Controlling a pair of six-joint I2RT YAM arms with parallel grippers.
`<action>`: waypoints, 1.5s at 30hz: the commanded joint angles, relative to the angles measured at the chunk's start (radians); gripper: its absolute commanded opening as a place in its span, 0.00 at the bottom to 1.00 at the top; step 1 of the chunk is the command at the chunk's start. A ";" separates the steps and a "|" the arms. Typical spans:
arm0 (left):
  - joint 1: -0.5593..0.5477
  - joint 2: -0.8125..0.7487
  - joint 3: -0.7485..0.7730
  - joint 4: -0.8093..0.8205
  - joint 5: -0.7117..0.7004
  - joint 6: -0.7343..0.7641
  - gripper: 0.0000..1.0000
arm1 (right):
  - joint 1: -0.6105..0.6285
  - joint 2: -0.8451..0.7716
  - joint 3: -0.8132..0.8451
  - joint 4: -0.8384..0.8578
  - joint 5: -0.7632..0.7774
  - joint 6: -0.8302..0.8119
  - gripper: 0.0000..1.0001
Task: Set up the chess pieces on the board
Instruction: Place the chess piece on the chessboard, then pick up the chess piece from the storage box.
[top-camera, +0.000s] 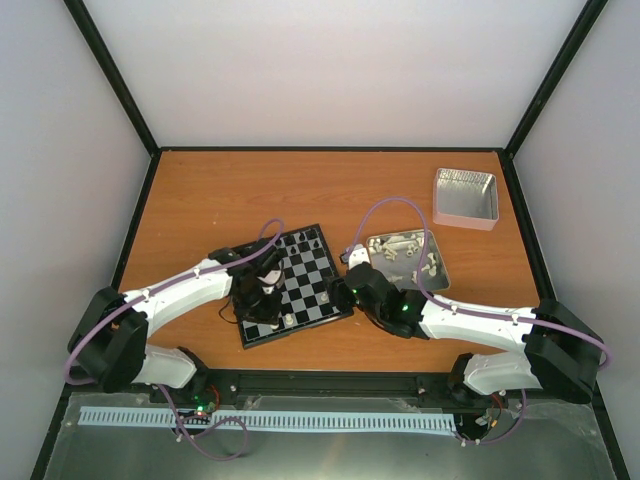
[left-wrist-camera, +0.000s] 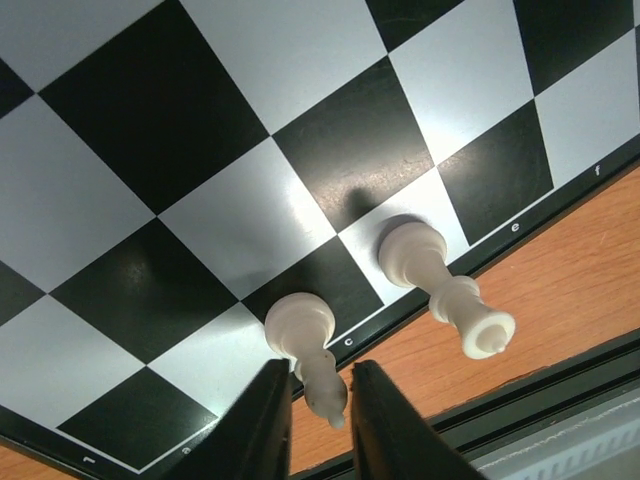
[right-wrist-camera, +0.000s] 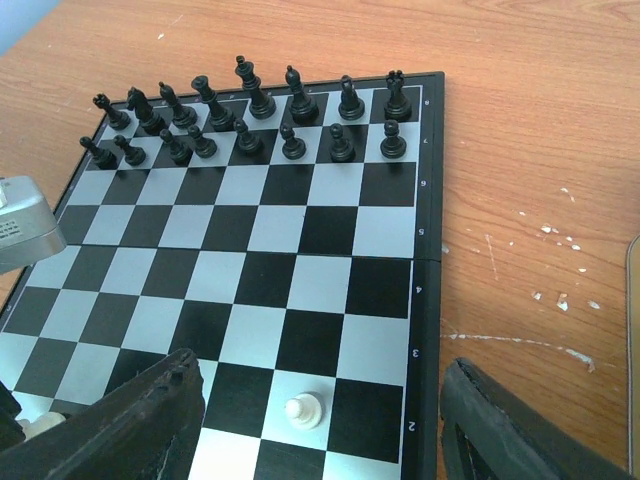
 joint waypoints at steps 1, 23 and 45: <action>-0.006 -0.012 0.000 0.037 0.014 -0.007 0.15 | -0.003 -0.006 -0.004 -0.008 0.022 0.020 0.65; -0.006 -0.029 0.039 0.005 -0.004 0.007 0.27 | -0.004 -0.033 0.015 -0.031 0.029 0.014 0.65; 0.016 -0.531 0.044 0.345 -0.503 0.008 0.56 | -0.495 -0.173 0.097 -0.439 -0.060 0.071 0.65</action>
